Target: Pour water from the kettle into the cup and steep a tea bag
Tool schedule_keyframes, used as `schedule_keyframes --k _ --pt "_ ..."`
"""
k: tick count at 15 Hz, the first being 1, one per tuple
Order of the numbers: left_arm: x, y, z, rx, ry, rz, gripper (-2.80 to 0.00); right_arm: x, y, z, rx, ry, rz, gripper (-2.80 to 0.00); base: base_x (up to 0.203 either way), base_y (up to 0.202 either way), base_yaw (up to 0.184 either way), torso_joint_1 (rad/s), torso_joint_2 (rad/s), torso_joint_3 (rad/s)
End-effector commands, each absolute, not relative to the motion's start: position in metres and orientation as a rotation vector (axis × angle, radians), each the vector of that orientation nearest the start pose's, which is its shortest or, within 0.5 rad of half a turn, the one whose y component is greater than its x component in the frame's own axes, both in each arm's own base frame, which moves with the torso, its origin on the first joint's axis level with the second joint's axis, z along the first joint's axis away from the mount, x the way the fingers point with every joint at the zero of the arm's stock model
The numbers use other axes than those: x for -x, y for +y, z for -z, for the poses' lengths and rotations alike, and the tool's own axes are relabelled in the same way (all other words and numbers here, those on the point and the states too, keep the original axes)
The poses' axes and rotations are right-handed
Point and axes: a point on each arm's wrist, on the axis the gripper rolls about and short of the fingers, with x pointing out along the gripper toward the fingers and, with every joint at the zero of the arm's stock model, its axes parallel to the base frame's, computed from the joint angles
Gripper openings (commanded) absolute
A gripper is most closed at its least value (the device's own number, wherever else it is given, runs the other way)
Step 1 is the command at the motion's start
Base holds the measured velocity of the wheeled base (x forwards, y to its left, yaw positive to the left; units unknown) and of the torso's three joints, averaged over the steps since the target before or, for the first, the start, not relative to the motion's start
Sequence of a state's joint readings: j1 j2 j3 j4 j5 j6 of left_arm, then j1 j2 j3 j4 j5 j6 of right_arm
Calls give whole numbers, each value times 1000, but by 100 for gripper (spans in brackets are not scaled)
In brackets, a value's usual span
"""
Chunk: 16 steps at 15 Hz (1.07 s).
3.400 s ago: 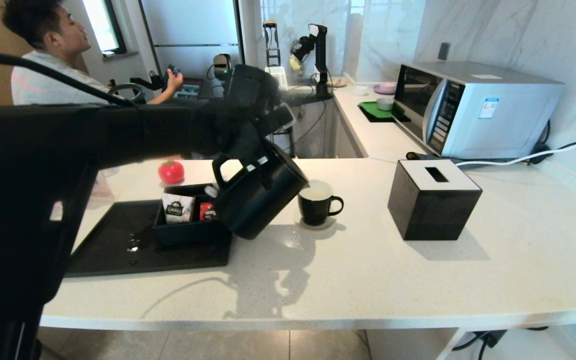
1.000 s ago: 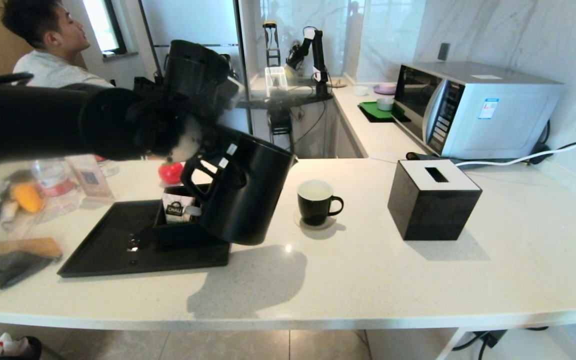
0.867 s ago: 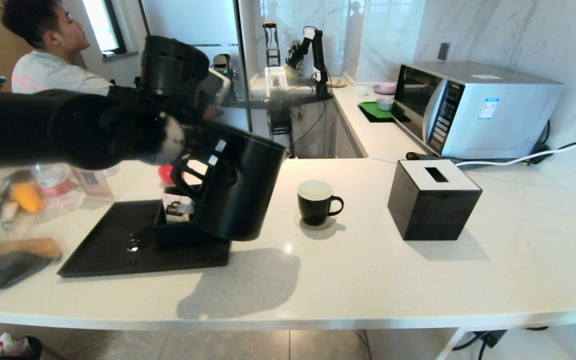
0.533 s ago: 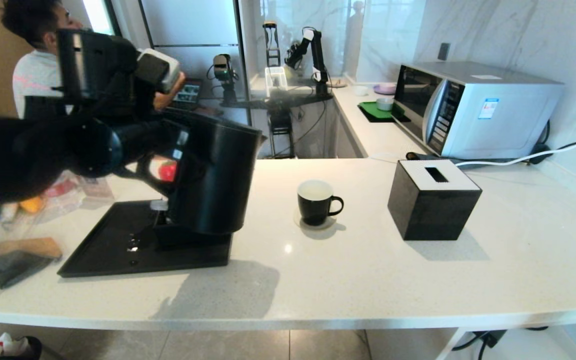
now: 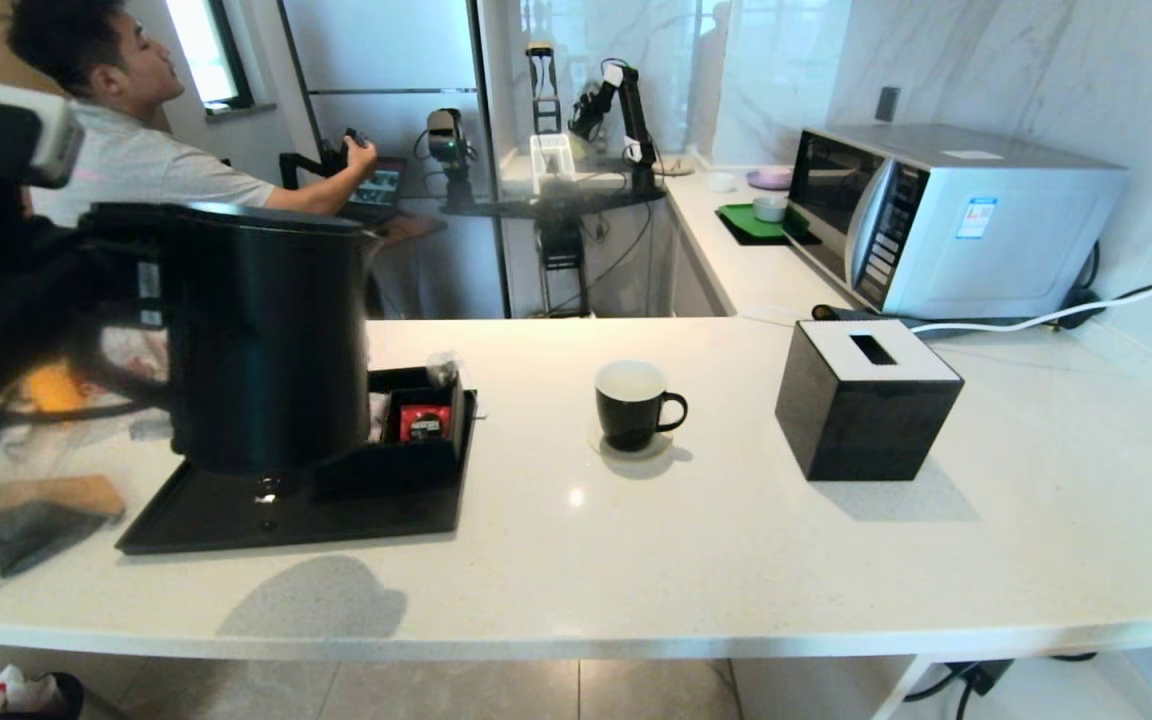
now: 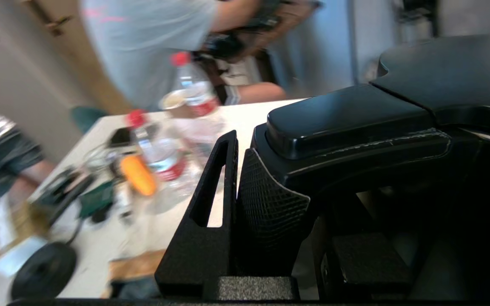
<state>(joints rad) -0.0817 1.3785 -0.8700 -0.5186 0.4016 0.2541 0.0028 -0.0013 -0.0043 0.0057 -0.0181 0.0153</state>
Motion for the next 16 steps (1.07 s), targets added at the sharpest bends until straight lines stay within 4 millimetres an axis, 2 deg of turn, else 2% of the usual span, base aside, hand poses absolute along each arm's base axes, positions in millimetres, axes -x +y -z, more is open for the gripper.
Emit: schedule_keyframes --k 1,6,11,16 --pt "-217 8 -275 -228 2 -391 -280 23 0 -76 -15 1 15 -280 0 0 0 0 0 0" --pt "-210 40 -262 -194 -57 -501 -280 23 0 -76 -15 3 15 -280 0 0 0 0 0 0" --pt "-202 76 -234 -171 -52 -579 -280 23 0 -76 -15 3 15 -280 0 0 0 0 0 0" --pt "-223 97 -203 -155 -82 -619 -280 23 0 -76 -15 1 15 -280 0 0 0 0 0 0"
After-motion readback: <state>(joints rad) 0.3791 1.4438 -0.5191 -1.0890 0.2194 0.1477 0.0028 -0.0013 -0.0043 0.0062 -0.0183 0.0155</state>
